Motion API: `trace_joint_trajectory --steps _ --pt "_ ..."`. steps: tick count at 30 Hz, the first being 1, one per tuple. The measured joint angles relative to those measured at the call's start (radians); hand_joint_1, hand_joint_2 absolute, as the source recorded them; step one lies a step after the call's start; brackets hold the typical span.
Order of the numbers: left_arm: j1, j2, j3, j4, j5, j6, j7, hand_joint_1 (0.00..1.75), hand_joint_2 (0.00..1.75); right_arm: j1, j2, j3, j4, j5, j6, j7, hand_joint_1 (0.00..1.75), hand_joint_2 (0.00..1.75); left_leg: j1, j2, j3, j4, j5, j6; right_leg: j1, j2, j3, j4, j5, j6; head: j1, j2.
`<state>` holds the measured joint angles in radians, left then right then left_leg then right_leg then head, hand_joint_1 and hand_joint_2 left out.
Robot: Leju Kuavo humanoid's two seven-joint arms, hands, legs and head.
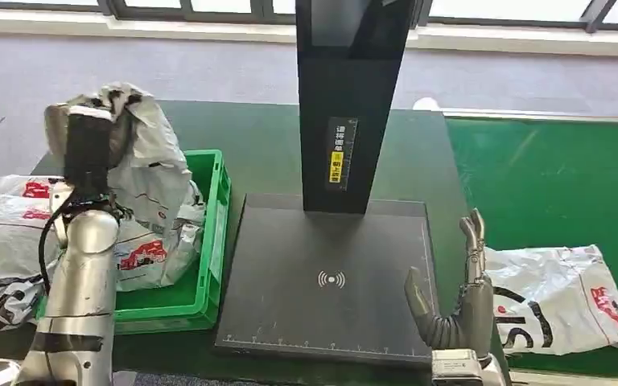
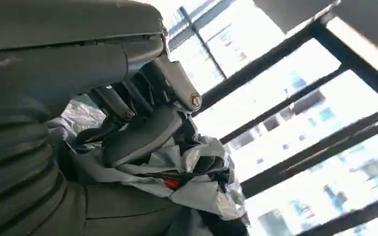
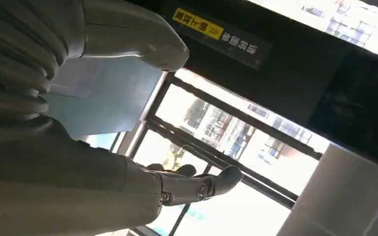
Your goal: Moved the parcel from conveyor to table for the left to box.
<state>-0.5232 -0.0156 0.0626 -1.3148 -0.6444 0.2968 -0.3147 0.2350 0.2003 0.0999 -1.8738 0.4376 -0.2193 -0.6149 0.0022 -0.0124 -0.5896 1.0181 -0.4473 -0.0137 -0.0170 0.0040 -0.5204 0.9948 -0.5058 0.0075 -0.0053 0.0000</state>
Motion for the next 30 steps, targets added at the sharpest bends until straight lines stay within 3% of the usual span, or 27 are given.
trace_joint_trajectory --steps 10,22,23,24,25,26,30 --pt "-0.052 -0.016 -0.043 0.318 -0.156 -0.05 0.068 1.75 1.75 0.01 0.005 -0.021 -0.004 0.006 0.005 0.006 0.0 1.75 0.0 0.002 0.0 0.0 0.0 0.0 0.0 0.001 0.0 0.0 0.001 -0.001 0.0 0.0" --pt "-0.074 -0.017 -0.068 0.424 -0.165 -0.049 0.075 1.75 1.75 0.015 0.005 -0.034 -0.004 0.009 0.005 0.005 0.0 1.75 0.0 0.003 -0.001 0.0 0.0 0.0 0.0 0.001 0.0 0.0 0.001 -0.001 0.0 0.0" --pt "-0.074 -0.016 -0.07 0.426 -0.171 -0.05 0.081 0.37 1.75 0.016 0.005 -0.034 -0.004 0.009 0.005 0.005 0.0 1.75 0.0 0.003 -0.001 0.0 0.0 0.0 0.0 0.001 0.0 0.0 0.001 -0.001 0.0 0.0" --pt "-0.074 -0.016 -0.072 0.427 -0.179 -0.054 0.09 0.0 1.75 0.016 0.005 -0.034 -0.004 0.01 0.005 0.005 0.0 1.75 0.0 0.002 -0.001 0.0 0.0 0.0 0.0 0.001 0.0 0.0 0.001 -0.001 0.0 0.0" --pt "-0.074 -0.016 -0.074 0.428 -0.185 -0.059 0.1 0.0 1.75 0.017 0.005 -0.034 -0.004 0.01 0.005 0.005 0.0 1.75 0.0 0.002 -0.001 0.0 0.0 0.0 0.0 0.001 0.0 0.0 0.001 -0.001 0.0 0.0" --pt "-0.074 -0.016 -0.075 0.43 -0.192 -0.064 0.109 0.0 0.0 0.017 0.005 -0.034 -0.004 0.01 0.005 0.005 0.0 1.75 0.0 0.002 -0.001 0.0 0.0 0.0 0.0 0.001 0.0 0.0 0.001 -0.001 0.0 0.0" --pt "-0.073 -0.016 -0.076 0.437 -0.215 -0.044 0.148 0.0 0.0 0.023 0.005 -0.034 -0.004 0.012 0.01 0.004 0.0 1.75 0.0 0.003 -0.001 0.0 0.0 0.0 0.0 0.001 0.0 0.0 0.001 -0.001 0.0 0.0"
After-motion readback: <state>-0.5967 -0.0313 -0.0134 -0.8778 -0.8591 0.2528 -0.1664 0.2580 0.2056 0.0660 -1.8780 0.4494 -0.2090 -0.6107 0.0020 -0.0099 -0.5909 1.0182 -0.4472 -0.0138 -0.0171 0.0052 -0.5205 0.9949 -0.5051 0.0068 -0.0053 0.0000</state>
